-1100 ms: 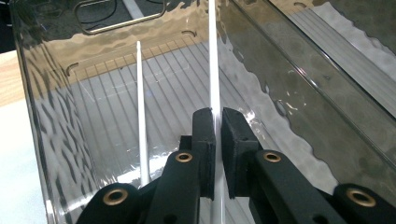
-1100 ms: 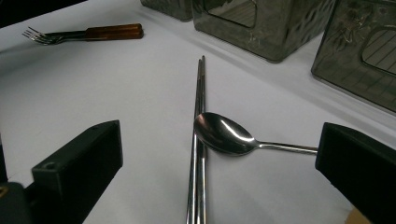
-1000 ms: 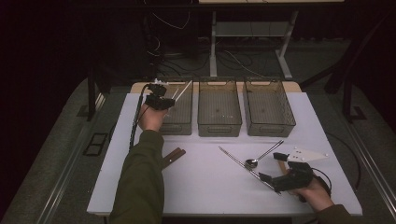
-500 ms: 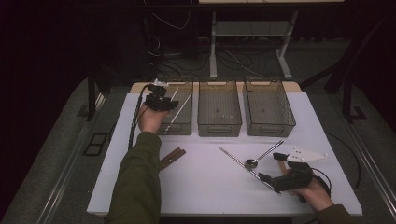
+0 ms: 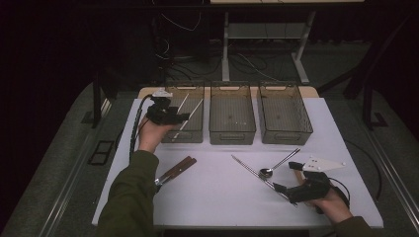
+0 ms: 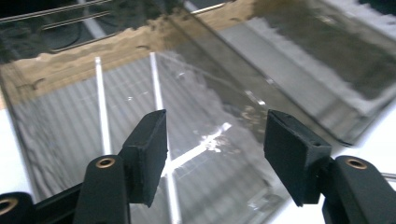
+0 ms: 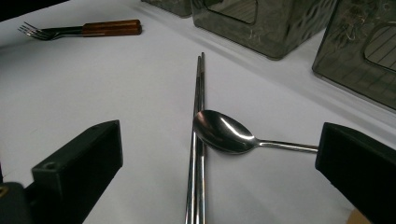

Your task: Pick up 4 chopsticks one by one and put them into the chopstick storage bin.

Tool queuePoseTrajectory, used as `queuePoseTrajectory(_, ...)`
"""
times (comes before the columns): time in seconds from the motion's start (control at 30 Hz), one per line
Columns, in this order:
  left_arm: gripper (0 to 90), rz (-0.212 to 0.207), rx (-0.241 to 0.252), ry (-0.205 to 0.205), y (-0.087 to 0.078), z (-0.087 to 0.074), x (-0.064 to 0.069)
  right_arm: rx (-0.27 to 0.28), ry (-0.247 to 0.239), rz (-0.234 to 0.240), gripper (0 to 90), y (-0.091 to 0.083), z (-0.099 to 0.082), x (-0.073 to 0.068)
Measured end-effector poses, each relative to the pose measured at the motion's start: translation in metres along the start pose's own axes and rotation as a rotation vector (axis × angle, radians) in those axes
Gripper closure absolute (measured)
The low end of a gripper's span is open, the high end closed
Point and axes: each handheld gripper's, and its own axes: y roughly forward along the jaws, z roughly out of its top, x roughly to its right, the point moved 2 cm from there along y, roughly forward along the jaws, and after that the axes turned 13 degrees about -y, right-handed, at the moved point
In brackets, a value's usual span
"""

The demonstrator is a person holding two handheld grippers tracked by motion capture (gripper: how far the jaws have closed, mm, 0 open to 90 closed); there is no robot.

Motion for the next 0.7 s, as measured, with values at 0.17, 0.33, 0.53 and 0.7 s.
queuePoseTrajectory(0.17,36.2,-0.024,0.010,0.045,-0.009,-0.015,0.014,-0.002,0.002,-0.002,0.9,0.001,0.000,0.000)
queuePoseTrajectory(0.33,32.2,-0.050,-0.002,0.079,-0.014,-0.032,0.025,-0.005,0.000,-0.003,0.9,0.001,0.000,-0.001)
queuePoseTrajectory(0.53,24.5,-0.070,0.014,0.097,-0.021,-0.052,0.035,-0.003,0.003,-0.004,0.9,0.001,-0.001,0.000)
queuePoseTrajectory(0.7,18.1,-0.087,0.010,0.112,-0.028,-0.069,0.041,-0.004,0.002,-0.004,0.9,0.001,-0.001,0.000)
